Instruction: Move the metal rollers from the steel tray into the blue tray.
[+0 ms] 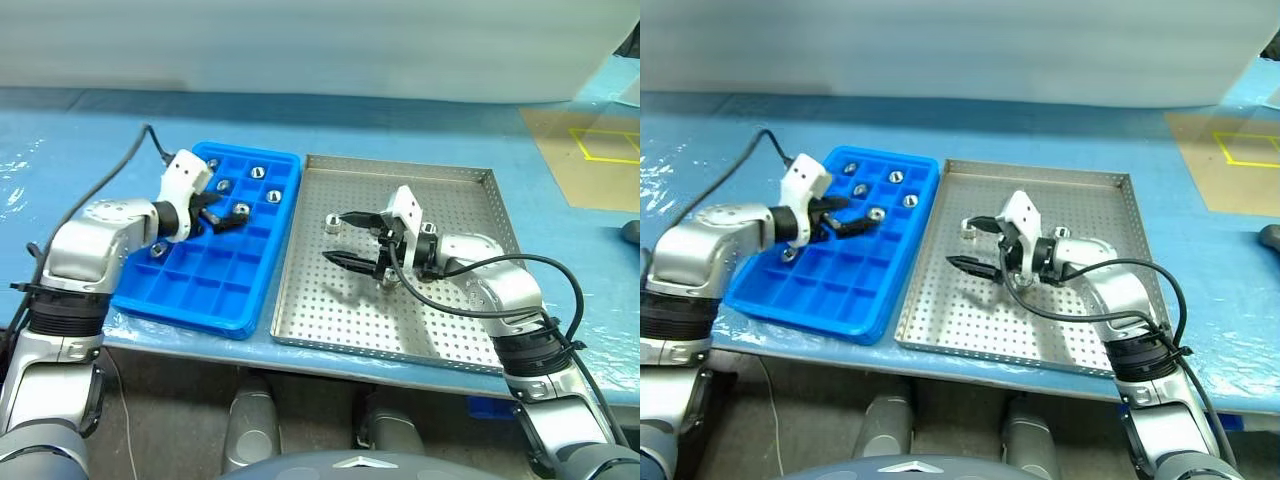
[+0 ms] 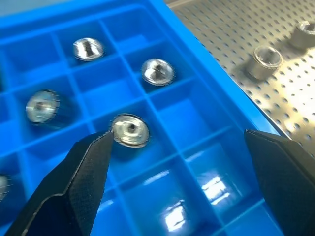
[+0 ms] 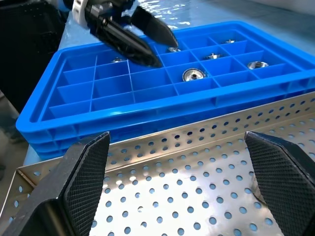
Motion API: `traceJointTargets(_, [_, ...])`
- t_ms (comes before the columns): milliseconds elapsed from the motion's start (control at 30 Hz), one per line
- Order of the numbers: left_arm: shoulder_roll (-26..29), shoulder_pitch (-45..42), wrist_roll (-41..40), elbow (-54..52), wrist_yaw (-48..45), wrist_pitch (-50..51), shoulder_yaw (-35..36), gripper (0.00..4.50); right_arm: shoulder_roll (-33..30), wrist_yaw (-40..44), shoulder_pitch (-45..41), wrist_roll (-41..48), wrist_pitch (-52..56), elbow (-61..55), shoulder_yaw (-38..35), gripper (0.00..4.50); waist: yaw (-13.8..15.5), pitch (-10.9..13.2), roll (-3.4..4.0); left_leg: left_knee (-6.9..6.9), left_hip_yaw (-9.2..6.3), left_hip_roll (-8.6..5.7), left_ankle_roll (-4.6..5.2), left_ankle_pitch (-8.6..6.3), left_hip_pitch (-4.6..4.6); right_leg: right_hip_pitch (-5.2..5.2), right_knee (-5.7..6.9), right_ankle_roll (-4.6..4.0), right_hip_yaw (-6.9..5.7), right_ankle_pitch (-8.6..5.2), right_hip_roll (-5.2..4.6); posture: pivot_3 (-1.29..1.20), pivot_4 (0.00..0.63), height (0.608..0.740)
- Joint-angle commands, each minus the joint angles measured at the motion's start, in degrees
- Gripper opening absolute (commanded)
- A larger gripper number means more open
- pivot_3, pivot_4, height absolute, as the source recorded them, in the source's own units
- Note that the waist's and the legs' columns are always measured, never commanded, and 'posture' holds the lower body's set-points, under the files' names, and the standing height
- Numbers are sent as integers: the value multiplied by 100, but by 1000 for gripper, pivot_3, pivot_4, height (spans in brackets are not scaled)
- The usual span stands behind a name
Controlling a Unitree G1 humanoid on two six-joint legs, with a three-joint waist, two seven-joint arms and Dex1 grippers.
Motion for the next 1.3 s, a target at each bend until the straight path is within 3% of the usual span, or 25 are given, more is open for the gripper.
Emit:
traceJointTargets(33, [-185,-365,219,422,-168,-550,-202,4486,-64,-124,73,115,26,-382,-204,4500,-8,0,0,0,0,0,0,1,3,3,1,0,1,0,0,74,150,740])
traceJointTargets(433, [-1247,-1466,566,2238,-473,-1553,-377,4486,-232,-478,408,200,240,-855,-445,4500,-110,0,0,5,3,-3,6,2,5,7,0,1,5,2,-1,-23,150,740])
traceJointTargets(1033, [-1811,-2670,1521,4438,-1990,-3103,-989,4486,-319,-750,671,334,414,-1131,-613,4500,-172,0,0,6,4,-6,13,3,10,15,-4,2,8,2,-3,-75,150,740])
traceJointTargets(1300, [-2087,-3098,1942,5379,-2185,-3798,-1041,4486,-489,-939,775,305,803,-1171,-594,4500,-170,1,-2,6,4,-9,16,4,13,21,-6,2,8,3,-6,-93,150,740])
